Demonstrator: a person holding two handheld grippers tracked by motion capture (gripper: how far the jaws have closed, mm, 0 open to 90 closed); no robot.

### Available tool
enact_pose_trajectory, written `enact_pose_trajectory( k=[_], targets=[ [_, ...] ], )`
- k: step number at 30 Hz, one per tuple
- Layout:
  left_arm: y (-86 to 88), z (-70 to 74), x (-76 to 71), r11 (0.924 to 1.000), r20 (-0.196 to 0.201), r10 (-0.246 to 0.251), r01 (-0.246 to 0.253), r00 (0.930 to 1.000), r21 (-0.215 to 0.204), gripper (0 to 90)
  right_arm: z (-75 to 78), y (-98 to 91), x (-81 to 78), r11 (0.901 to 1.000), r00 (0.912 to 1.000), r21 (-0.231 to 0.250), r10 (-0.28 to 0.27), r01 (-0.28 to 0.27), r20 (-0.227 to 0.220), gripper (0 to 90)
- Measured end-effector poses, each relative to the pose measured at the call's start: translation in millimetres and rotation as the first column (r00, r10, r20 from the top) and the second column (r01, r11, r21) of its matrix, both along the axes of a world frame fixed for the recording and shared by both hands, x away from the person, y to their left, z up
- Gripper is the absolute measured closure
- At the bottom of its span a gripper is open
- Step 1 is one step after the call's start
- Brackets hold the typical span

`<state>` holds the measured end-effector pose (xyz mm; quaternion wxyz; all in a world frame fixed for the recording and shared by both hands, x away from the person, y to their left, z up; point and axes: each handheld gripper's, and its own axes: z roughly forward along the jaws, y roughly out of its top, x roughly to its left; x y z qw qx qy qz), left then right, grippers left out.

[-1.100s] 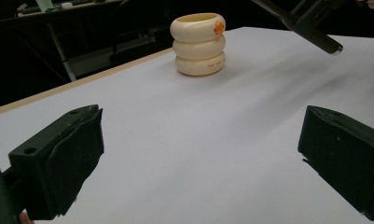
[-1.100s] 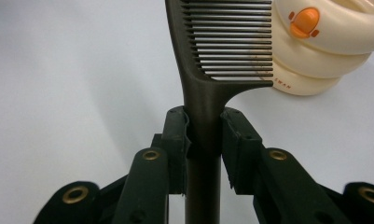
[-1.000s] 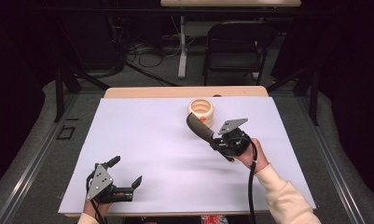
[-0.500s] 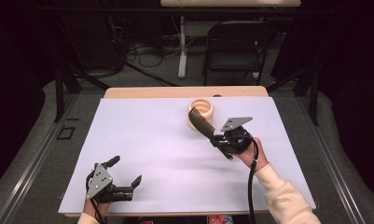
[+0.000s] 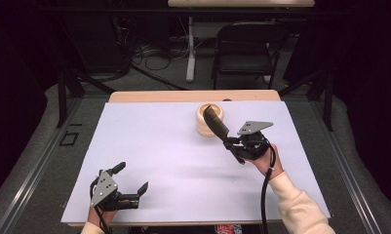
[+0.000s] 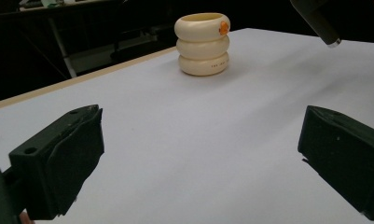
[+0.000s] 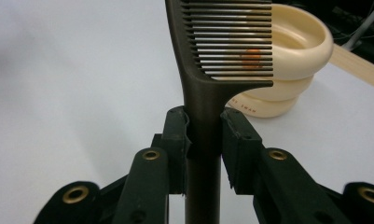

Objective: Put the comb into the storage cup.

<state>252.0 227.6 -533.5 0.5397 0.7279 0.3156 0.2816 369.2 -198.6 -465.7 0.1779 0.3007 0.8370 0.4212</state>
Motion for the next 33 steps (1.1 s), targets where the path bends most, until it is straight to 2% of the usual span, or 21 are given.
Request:
enact_pose_trajectory(
  k=[17, 23, 33],
  targets=[
    [-3.0, -0.2, 2.0, 0.9998, -0.009, -0.015, 0.015, 0.9998, 0.011, 0.3, 2.4, -10.4, 4.7, 0.9973, 0.9975, 0.049, -0.057, 0.055, 0.042, 72.4],
    [-2.6, -0.7, 2.9, 0.9997, -0.013, -0.022, 0.022, 0.9997, 0.007, 0.3, 5.4, -13.2, 5.5, 0.9958, 0.9945, 0.059, -0.074, 0.070, 0.074, 72.4],
    [-3.7, -1.2, 3.4, 0.9997, -0.021, -0.021, 0.021, 0.9996, 0.016, 0.3, 6.9, -18.5, 9.6, 0.9909, 0.9913, 0.101, -0.098, 0.089, 0.088, 72.4]
  ],
)
